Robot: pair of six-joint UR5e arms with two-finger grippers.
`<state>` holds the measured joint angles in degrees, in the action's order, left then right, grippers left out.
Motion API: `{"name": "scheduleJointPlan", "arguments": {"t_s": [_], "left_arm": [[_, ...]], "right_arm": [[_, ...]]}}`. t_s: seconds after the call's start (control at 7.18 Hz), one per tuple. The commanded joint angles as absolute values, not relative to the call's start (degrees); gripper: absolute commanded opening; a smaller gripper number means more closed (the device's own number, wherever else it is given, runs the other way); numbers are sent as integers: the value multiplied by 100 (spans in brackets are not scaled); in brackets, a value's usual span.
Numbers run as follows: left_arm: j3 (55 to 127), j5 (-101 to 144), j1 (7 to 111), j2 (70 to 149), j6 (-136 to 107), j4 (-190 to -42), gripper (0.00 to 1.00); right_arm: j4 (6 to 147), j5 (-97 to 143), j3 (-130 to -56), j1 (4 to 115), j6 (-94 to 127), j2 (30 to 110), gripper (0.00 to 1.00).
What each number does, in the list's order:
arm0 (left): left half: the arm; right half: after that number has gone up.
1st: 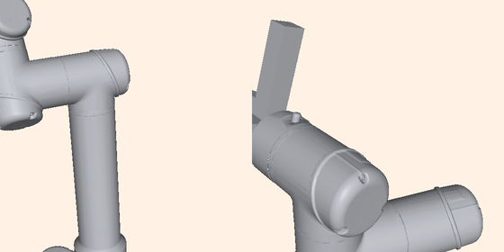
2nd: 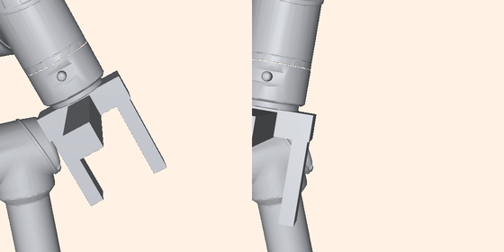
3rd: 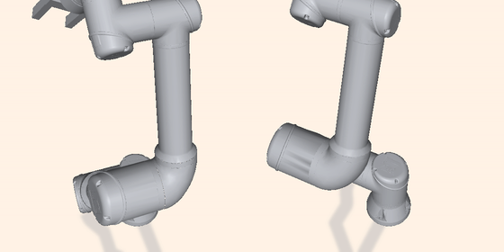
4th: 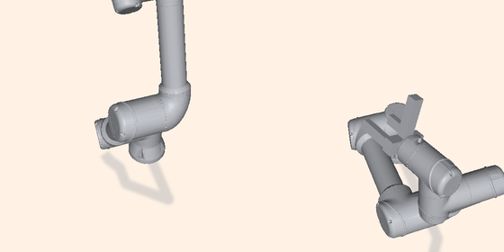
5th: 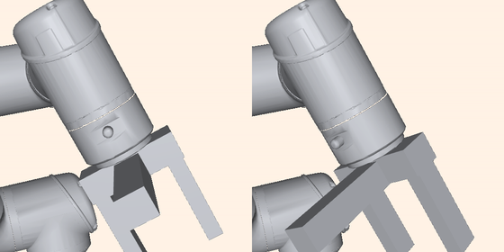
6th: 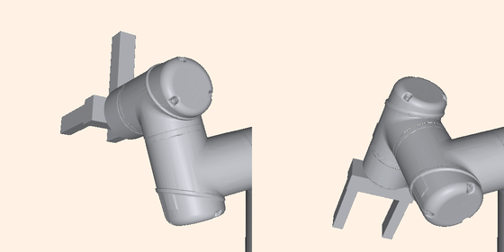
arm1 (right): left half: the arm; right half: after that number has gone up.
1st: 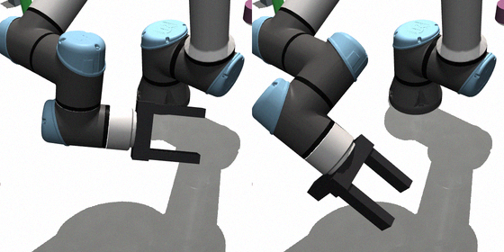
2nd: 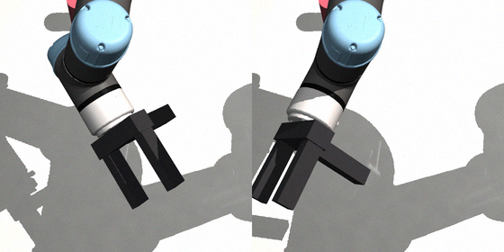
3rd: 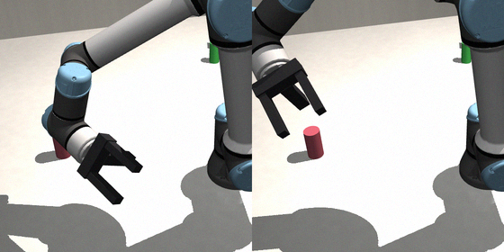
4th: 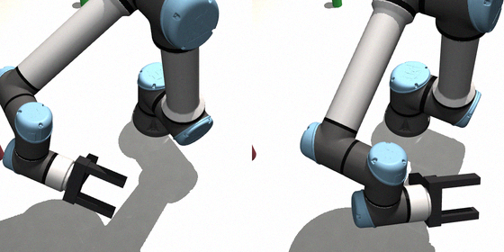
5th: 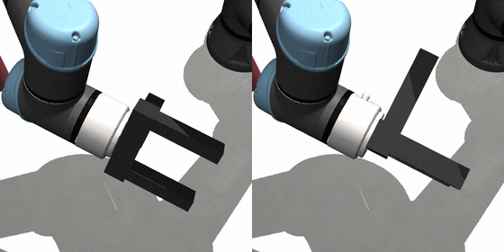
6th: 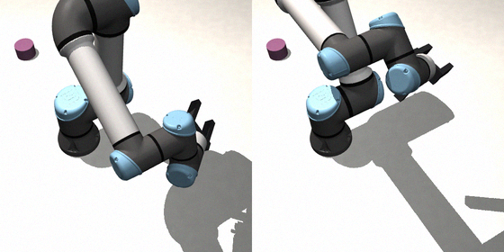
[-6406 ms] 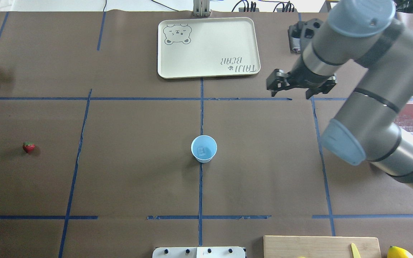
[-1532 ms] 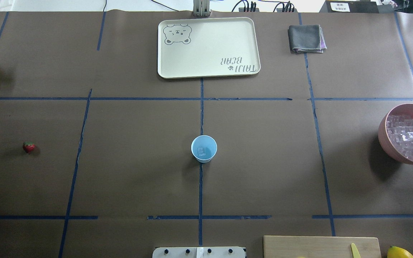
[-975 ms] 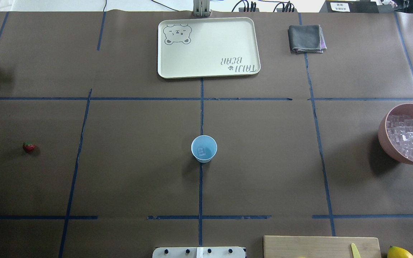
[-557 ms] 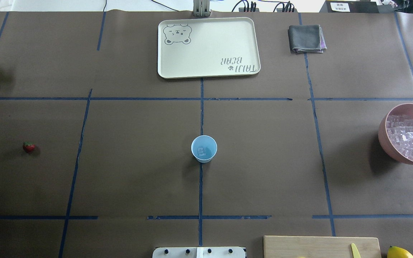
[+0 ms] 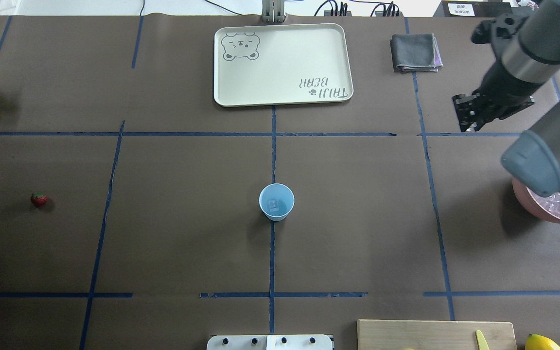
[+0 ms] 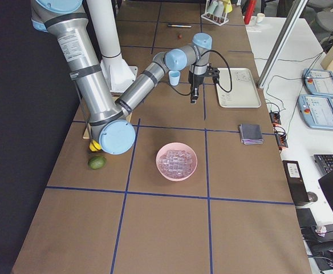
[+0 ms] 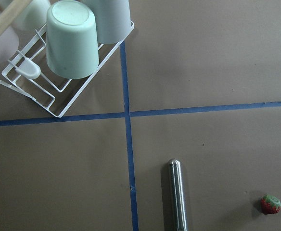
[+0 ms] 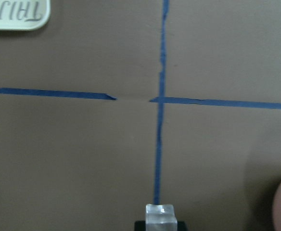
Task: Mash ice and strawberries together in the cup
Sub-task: 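Carry the ice cube with the right gripper over the cup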
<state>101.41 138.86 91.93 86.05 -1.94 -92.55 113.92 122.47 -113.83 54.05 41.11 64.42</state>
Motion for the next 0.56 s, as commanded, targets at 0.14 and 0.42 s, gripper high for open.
{"name": "scheduleJointPlan", "arguments": {"t_s": [0.14,0.42], "left_arm": [[10125,13887,9193,8604,-193,-9255,100],[10108,13887,9193,8596,-193,-9255,100]], "right_arm": [[11584,11542,-10674,3898,6260,4813,0],[10597,11409,-9918,3255,7324,4317,0]]}}
